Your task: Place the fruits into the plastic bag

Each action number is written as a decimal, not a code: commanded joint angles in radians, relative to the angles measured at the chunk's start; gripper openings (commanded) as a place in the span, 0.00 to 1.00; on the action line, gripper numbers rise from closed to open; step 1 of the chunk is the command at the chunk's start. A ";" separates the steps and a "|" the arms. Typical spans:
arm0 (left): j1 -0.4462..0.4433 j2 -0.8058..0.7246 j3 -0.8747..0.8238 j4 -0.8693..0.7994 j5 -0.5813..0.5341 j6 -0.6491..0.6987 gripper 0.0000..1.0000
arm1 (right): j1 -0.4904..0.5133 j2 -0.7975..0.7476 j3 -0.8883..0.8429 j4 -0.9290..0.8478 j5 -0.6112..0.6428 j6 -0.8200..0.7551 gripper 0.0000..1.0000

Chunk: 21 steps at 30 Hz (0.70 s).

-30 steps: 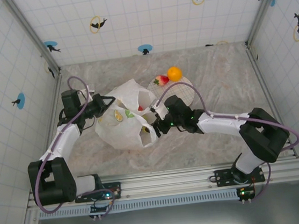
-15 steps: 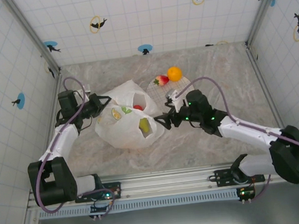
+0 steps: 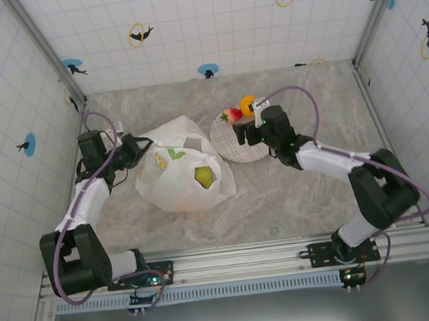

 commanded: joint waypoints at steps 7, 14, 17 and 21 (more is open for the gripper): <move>0.008 0.006 0.004 -0.007 0.011 0.002 0.00 | -0.074 0.329 0.367 -0.170 0.222 -0.036 1.00; 0.010 0.011 0.002 -0.004 0.024 0.000 0.00 | -0.102 0.521 0.587 -0.277 0.202 -0.028 0.99; 0.009 0.010 0.004 -0.003 0.026 0.000 0.00 | -0.112 0.583 0.650 -0.301 0.173 -0.017 1.00; 0.011 0.011 0.005 -0.002 0.029 -0.002 0.00 | -0.126 0.642 0.708 -0.318 0.150 -0.001 0.99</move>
